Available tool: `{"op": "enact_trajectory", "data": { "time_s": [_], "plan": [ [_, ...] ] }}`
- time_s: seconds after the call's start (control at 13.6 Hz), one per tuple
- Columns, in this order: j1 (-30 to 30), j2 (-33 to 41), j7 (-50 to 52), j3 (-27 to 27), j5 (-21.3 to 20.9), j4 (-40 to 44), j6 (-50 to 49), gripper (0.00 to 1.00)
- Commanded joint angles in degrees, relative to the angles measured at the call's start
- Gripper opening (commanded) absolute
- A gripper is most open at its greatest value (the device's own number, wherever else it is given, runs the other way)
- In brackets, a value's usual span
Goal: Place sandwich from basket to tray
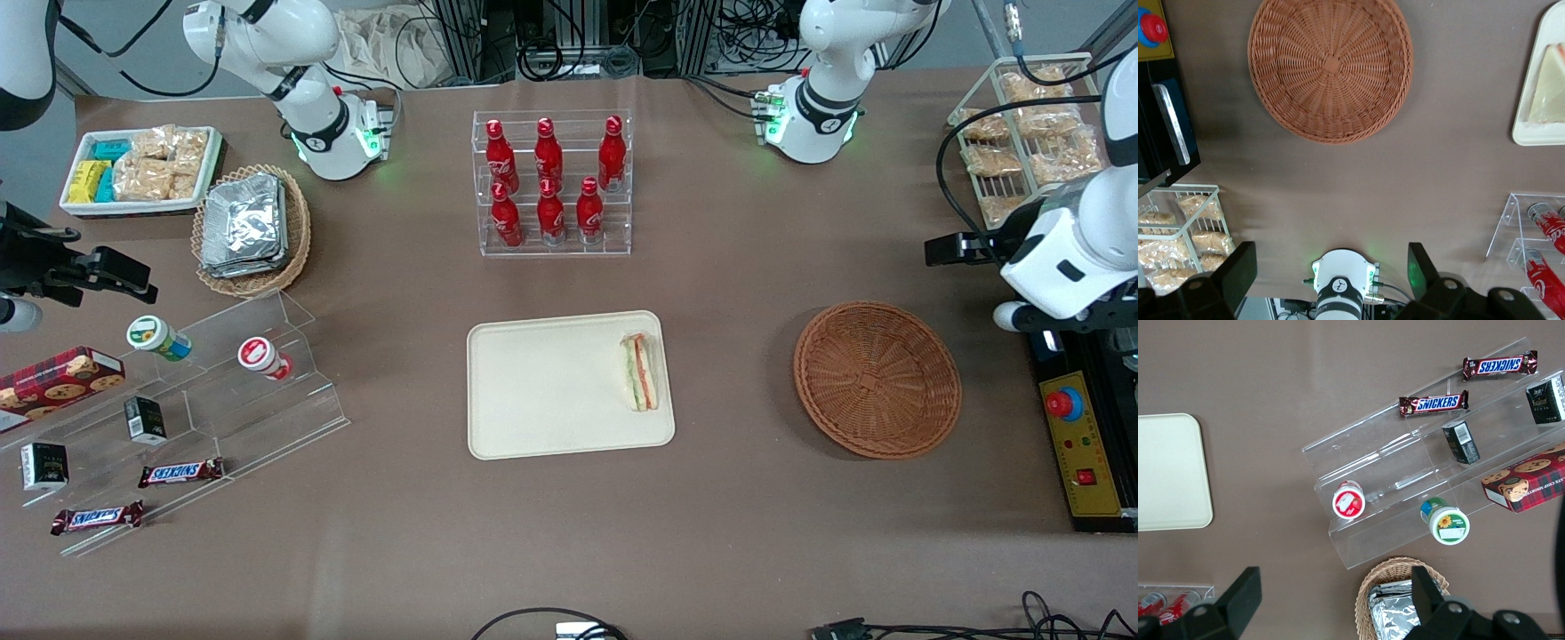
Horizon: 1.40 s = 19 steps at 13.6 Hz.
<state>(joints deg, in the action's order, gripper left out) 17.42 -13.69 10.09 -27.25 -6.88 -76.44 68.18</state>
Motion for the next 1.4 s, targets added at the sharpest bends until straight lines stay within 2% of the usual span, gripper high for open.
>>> {"op": "enact_trajectory", "data": {
  "time_s": [0.0, 0.22, 0.44, 0.59, 0.88, 1.18, 1.32],
  "plan": [
    [0.42, 5.07, -0.95, 0.18, 0.11, -6.52, 1.07, 1.00],
    [-1.50, 7.27, -1.04, 2.71, 0.19, -8.90, 3.09, 1.00],
    [-11.94, 7.97, -0.95, 13.78, 1.16, -8.90, 3.36, 1.00],
    [-15.21, 8.76, -1.04, 17.31, 1.34, -9.69, 4.23, 1.00],
    [-15.57, 15.08, -0.95, 17.76, 1.42, -18.73, 12.92, 1.00],
    [-19.34, 15.88, -0.95, 24.43, 5.72, -19.80, 17.59, 1.00],
    [-19.26, 15.88, -0.95, 24.97, 6.96, -19.89, 20.22, 1.00]
  ]
}}
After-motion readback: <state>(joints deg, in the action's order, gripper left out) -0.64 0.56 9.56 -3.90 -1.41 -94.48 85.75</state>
